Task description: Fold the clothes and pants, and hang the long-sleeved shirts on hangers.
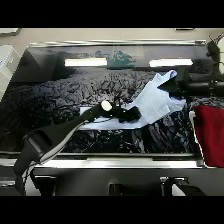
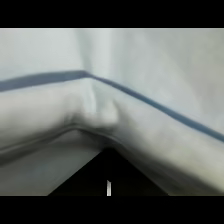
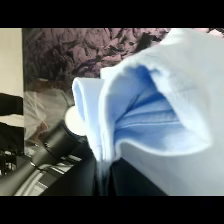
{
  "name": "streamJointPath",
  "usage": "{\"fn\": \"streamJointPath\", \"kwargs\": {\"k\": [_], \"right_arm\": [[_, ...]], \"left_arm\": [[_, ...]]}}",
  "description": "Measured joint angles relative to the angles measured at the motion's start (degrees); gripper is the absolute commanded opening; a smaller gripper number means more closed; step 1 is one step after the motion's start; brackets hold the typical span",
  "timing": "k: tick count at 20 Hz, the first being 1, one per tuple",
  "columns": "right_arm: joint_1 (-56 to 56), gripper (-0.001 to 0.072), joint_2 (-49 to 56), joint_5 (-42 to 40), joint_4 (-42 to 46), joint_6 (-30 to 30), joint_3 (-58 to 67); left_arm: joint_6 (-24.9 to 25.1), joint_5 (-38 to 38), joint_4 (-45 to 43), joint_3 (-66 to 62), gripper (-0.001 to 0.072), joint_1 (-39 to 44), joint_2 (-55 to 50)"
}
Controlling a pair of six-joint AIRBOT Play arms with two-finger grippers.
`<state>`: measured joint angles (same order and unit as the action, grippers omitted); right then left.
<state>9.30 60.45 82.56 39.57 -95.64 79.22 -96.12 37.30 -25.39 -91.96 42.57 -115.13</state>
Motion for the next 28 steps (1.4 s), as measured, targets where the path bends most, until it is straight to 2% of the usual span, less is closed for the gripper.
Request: {"fn": "streamJointPath", "kwargs": {"k": [4, 6, 8, 10, 15, 18, 19, 20, 21, 22, 25, 28], "right_arm": [[-0.2, 0.0035, -1.8, -0.7, 1.5, -3.5, 0.0], [-0.3, 0.0035, -0.7, -1.6, 1.5, -3.9, 0.0], [-1.3, 0.0035, 1.2, -3.4, 0.3, -3.3, 0.0], [-4.1, 0.0035, 3.8, -5.8, -0.4, -2.3, 0.0], [-17.1, 0.0036, 13.0, -14.8, -2.3, -1.2, 0.0], [-25.9, 0.0038, 20.8, -21.8, -4.7, -0.9, 0.0], [-28.4, 0.0097, 23.6, -24.2, -5.9, -0.9, 0.0], [-30.9, 0.0289, 26.8, -26.6, -7.5, -0.9, 0.0], [-33.2, 0.0597, 29.9, -28.8, -9.6, -0.9, 0.0], [-35.1, 0.0707, 32.7, -30.5, -11.7, -0.9, 0.0], [-37.3, 0.0708, 38.2, -33.6, -17.4, 0.7, 0.0], [-31.7, 0.0707, 37.8, -33.1, -17.9, 3.1, 0.0]], "left_arm": [[-0.2, -8.5, 8.0, 0.0, 0.0021, 4.4, -1.0], [1.1, -9.3, 9.6, 0.0, 0.0017, 4.2, -1.1], [4.3, -6.8, 8.0, 0.0, 0.0017, 1.6, -0.2], [5.5, -1.8, 0.6, 0.0, 0.0017, -2.8, 2.4], [4.6, 15.1, -26.4, 0.0, 0.0020, -19.0, 14.8], [4.6, 22.7, -35.3, 0.0, 0.0021, -28.9, 23.6], [4.9, 24.6, -36.9, 0.0, 0.0021, -31.6, 26.7], [5.2, 26.1, -38.3, 0.0, 0.0021, -33.9, 29.6], [5.5, 27.3, -39.3, 0.0, 0.0021, -35.6, 32.2], [6.0, 28.2, -39.9, 0.0, 0.0021, -36.8, 34.8], [7.0, 30.0, -41.1, 0.0, 0.0021, -38.8, 40.5], [8.2, 31.9, -41.7, 0.0, 0.0021, -39.5, 43.8]]}}
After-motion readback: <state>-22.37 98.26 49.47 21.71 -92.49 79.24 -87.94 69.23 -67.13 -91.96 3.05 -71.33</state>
